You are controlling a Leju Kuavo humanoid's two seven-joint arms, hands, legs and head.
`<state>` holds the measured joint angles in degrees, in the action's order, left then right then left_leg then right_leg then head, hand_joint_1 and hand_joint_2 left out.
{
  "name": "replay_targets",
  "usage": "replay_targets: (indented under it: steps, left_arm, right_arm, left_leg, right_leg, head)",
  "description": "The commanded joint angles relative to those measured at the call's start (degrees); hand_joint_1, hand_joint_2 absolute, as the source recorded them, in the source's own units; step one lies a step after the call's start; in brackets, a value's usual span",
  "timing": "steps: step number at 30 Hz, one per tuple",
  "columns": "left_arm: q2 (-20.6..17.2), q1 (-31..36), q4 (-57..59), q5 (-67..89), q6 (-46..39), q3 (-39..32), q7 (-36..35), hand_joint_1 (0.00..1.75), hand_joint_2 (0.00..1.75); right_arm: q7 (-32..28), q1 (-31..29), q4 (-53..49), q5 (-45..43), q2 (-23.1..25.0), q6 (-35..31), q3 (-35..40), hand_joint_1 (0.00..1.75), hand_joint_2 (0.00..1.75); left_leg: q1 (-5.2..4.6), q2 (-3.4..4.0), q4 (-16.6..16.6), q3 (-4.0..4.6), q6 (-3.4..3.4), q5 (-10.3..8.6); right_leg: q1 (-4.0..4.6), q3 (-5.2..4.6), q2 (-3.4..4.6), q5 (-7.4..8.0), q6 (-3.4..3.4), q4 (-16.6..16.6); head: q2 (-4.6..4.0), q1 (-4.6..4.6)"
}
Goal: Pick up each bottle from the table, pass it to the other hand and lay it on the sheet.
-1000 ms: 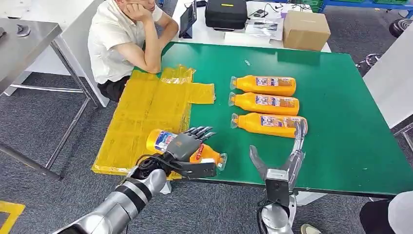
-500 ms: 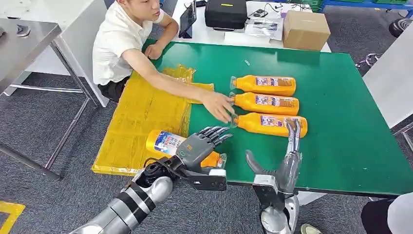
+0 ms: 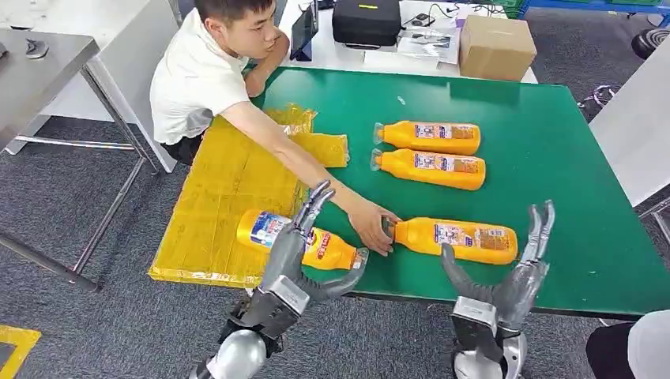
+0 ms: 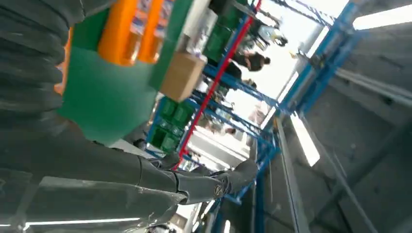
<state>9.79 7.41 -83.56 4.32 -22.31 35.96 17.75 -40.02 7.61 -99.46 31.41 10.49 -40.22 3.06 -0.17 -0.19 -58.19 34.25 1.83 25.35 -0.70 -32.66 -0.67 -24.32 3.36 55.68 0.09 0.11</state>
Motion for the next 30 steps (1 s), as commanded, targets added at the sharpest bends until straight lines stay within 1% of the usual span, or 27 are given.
replay_targets:
  steps: [1,2,3,5,6,7,8,9,10,11,12,15,19,20,21,23,25,26,27,30]
  left_arm:
    - [-2.08,-5.96,-3.59,-3.82,-0.79,-1.66,0.32,0.0,1.75]
    - [-2.33,-6.74,-4.16,-4.06,-0.6,-1.66,0.56,0.0,1.75]
    - [-3.1,-8.31,-5.26,-5.03,0.49,-1.26,0.85,0.0,1.75]
    - [-3.47,-9.12,-5.67,-5.38,1.09,-0.87,0.93,0.0,1.75]
    - [-3.54,-9.3,-5.58,-5.39,1.39,-0.63,0.97,0.0,1.75]
    - [-3.54,-9.3,-5.58,-5.39,1.39,-0.63,0.97,0.0,1.75]
    - [-3.79,-9.25,-5.04,-5.32,2.74,0.09,0.72,0.0,1.75]
    - [-3.7,-8.84,-3.77,-5.43,3.53,0.62,0.42,0.0,1.75]
    - [-3.44,-8.11,-1.87,-5.34,4.06,1.24,0.12,0.0,1.75]
    - [-2.56,-7.2,1.07,-6.12,5.72,1.8,-0.84,0.0,1.75]
    - [-2.16,-6.78,2.55,-6.28,6.35,2.19,-1.13,0.0,1.75]
    - [-2.16,-6.78,2.55,-6.28,6.35,2.19,-1.13,0.0,1.75]
    - [-2.16,-6.78,2.55,-6.28,6.35,2.19,-1.13,0.0,1.75]
    - [-2.0,-6.44,3.77,-6.38,7.04,2.63,-1.47,0.0,1.75]
    - [-1.66,-5.84,5.51,-6.84,7.77,3.02,-1.85,0.0,1.75]
    - [-1.52,-5.49,6.36,-6.88,8.03,3.36,-1.89,0.0,1.75]
    - [-0.82,-3.61,9.89,-7.31,9.5,5.15,-1.54,0.0,1.75]
    - [-0.6,-3.32,10.3,-7.58,9.63,5.4,-1.27,0.0,1.75]
    - [-0.49,-3.19,10.27,-7.77,9.58,5.46,-0.83,0.0,1.75]
    - [-0.87,-3.6,7.24,-8.02,9.01,5.45,-0.14,0.0,1.75]
  right_arm:
    - [0.02,3.03,-1.0,5.29,1.41,0.22,-6.02,0.0,1.75]
    - [0.02,3.0,1.51,7.62,1.25,0.22,-7.18,0.0,1.75]
    - [0.02,2.24,4.5,9.95,0.52,0.22,-9.67,0.0,1.75]
    - [0.02,1.41,7.21,16.72,0.31,0.22,-13.29,0.0,1.75]
    - [0.02,0.93,8.37,17.65,0.15,0.22,-14.2,0.0,1.75]
    - [0.02,0.93,8.37,17.65,0.15,0.22,-14.2,0.0,1.75]
    - [0.02,-0.14,12.22,20.88,-0.12,0.22,-16.31,0.0,1.75]
    - [0.02,-1.64,13.72,25.96,-0.37,0.22,-18.72,0.0,1.75]
    - [0.02,-2.81,16.2,29.04,-0.9,0.22,-20.05,0.0,1.75]
    - [0.02,-3.74,17.52,31.44,-1.93,0.22,-20.61,0.0,1.75]
    - [0.02,-4.01,17.92,32.59,-2.14,0.22,-20.9,0.0,1.75]
    - [0.02,-4.01,17.92,32.59,-2.14,0.22,-20.9,0.0,1.75]
    - [0.02,-4.01,17.92,32.59,-2.14,0.22,-20.9,0.0,1.75]
    - [0.02,-4.05,18.34,34.77,-1.57,0.22,-21.37,0.0,1.75]
    - [0.02,-4.62,19.82,37.05,-2.01,0.22,-21.47,0.0,1.75]
    - [0.02,-4.99,20.91,37.51,-2.17,0.22,-21.51,0.0,1.75]
    - [0.02,-7.7,25.58,41.33,-2.43,0.22,-22.14,0.0,1.75]
    - [0.64,-8.53,27.45,42.77,-2.8,0.22,-21.94,0.0,1.75]
    - [2.23,-8.97,28.94,44.0,-3.35,0.22,-21.38,0.0,1.75]
    - [9.1,-10.97,34.26,46.14,-7.46,0.22,-16.31,0.0,1.75]
  left_leg:
    - [0.02,0.04,0.11,-0.28,-0.14,0.08]
    - [0.04,0.04,0.08,-0.19,-0.08,0.05]
    - [0.06,0.07,0.14,-0.33,-0.11,0.09]
    - [0.06,0.06,0.14,-0.25,-0.06,0.03]
    - [0.06,0.09,0.18,-0.33,-0.09,0.05]
    - [0.06,0.03,0.12,-0.21,-0.07,0.03]
    - [0.05,0.03,0.17,-0.33,-0.1,0.04]
    - [0.05,-0.02,0.12,-0.24,-0.08,0.03]
    - [0.07,0.03,0.18,-0.35,-0.11,0.03]
    - [0.06,0.0,0.14,-0.23,-0.06,0.0]
    - [0.05,0.05,0.2,-0.35,-0.1,0.0]
    - [0.0,-0.04,0.1,-0.14,-0.04,-0.02]
    - [0.01,0.07,0.12,-0.24,-0.07,0.02]
    - [-0.02,0.06,0.11,-0.2,-0.05,0.0]
    - [0.0,0.02,0.09,-0.15,-0.04,0.0]
    - [0.0,0.0,0.16,-0.27,-0.05,-0.01]
    - [0.0,0.04,0.13,-0.25,-0.06,0.01]
    - [-0.01,0.03,0.1,-0.16,-0.02,-0.03]
    - [0.01,0.07,0.15,-0.27,-0.05,-0.03]
    - [0.01,0.13,0.07,-0.18,-0.03,-0.01]
  right_leg:
    - [0.02,0.23,0.08,-0.08,-0.15,-0.05]
    - [0.03,0.17,0.07,-0.04,-0.1,-0.07]
    - [0.05,0.3,0.11,-0.06,-0.13,-0.12]
    - [0.05,0.26,0.09,0.0,-0.07,-0.17]
    - [0.05,0.33,0.12,-0.01,-0.1,-0.19]
    - [0.04,0.23,0.05,-0.01,-0.08,-0.14]
    - [0.04,0.33,0.06,-0.02,-0.11,-0.18]
    - [0.03,0.26,0.02,-0.02,-0.1,-0.15]
    - [0.05,0.36,0.07,0.0,-0.13,-0.21]
    - [0.05,0.27,0.04,0.04,-0.08,-0.19]
    - [0.04,0.38,0.1,0.04,-0.12,-0.25]
    - [0.0,0.17,-0.01,0.02,-0.06,-0.12]
    - [0.03,0.24,0.11,0.01,-0.11,-0.15]
    - [0.0,0.2,0.08,0.01,-0.09,-0.11]
    - [0.01,0.17,0.03,0.01,-0.08,-0.1]
    - [0.02,0.28,0.01,0.01,-0.09,-0.17]
    - [0.01,0.24,0.06,0.01,-0.1,-0.13]
    - [0.0,0.16,0.04,0.04,-0.06,-0.12]
    - [0.02,0.28,0.09,0.07,-0.09,-0.2]
    - [0.02,0.17,0.14,0.07,-0.07,-0.12]
  head:
    - [0.0,-0.02]
    - [0.0,0.0]
    - [0.0,0.0]
    - [0.0,0.0]
    - [0.0,0.0]
    - [0.0,0.0]
    - [0.0,0.0]
    - [0.0,0.0]
    - [0.0,0.0]
    - [0.0,0.0]
    - [0.0,0.0]
    - [0.0,0.0]
    - [0.0,-0.02]
    - [0.0,0.0]
    - [0.0,-0.02]
    - [0.0,-0.02]
    - [0.0,-0.02]
    - [0.0,-0.02]
    - [0.0,-0.02]
    - [0.0,0.0]
